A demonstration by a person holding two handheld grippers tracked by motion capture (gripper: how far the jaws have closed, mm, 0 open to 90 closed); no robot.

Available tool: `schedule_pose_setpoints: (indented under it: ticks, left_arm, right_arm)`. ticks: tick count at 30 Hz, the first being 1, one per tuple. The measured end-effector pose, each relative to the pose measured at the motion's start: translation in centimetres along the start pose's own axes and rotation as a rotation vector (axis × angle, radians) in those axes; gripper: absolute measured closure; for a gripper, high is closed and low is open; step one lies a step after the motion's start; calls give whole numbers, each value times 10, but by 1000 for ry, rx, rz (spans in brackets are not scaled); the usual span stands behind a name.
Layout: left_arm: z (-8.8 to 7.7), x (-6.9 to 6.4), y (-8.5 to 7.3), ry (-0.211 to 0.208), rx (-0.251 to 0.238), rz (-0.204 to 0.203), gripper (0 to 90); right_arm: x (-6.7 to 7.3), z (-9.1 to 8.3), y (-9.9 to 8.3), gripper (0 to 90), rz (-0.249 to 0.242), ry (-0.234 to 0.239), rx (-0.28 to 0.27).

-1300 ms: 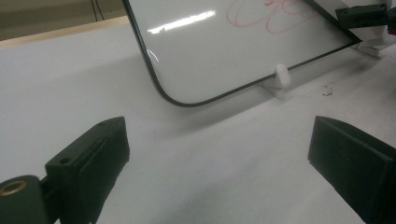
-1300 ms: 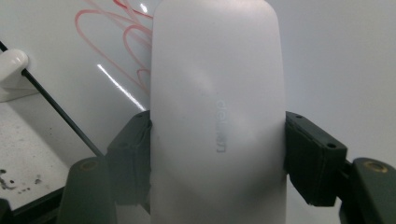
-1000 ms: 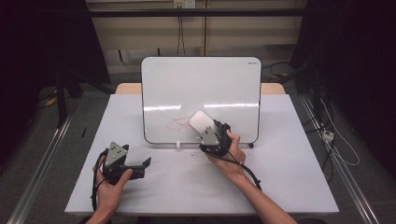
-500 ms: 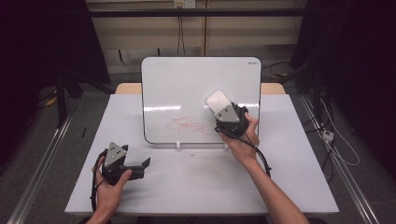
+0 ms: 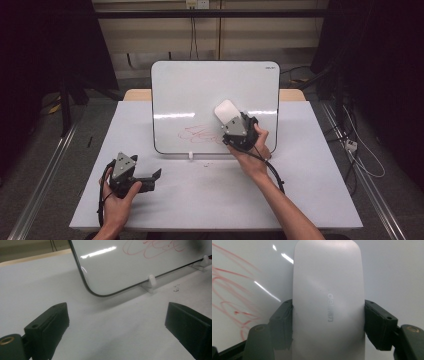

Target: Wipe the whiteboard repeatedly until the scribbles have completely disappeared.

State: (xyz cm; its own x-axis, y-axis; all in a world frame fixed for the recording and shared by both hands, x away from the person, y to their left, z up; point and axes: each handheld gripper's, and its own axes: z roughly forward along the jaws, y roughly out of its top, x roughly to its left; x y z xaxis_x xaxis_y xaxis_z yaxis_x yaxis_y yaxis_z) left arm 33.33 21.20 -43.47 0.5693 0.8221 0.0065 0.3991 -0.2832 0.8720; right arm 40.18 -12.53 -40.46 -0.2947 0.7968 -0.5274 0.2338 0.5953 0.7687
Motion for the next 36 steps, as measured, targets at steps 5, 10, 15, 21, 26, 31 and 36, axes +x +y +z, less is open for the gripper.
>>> schedule_pose_setpoints:
  ticks: [5,10,15,21,26,31,36]
  left_arm:
    - [-1,0,0,-1,-10,-4,52]
    - [-1,-1,0,-5,-8,4,52]
    - [-1,-1,0,0,-11,-3,52]
    - [-1,-1,0,-3,-10,-3,52]
    - [-1,0,0,-5,-8,-3,52]
    - [-1,1,0,-2,-10,-2,52]
    - [-2,1,0,-2,-7,1,52]
  right_arm:
    - [20,0,1,315,-31,17,-16]
    - [47,-1,-1,310,-96,8,-20]
    - [59,-2,-3,309,-116,-9,-22]
    - [69,-5,-5,310,-154,20,-17]
    - [67,-7,-6,315,-126,55,-18]
    - [70,-9,-8,315,-139,78,-17]
    - [67,-8,-7,315,-140,92,-14]
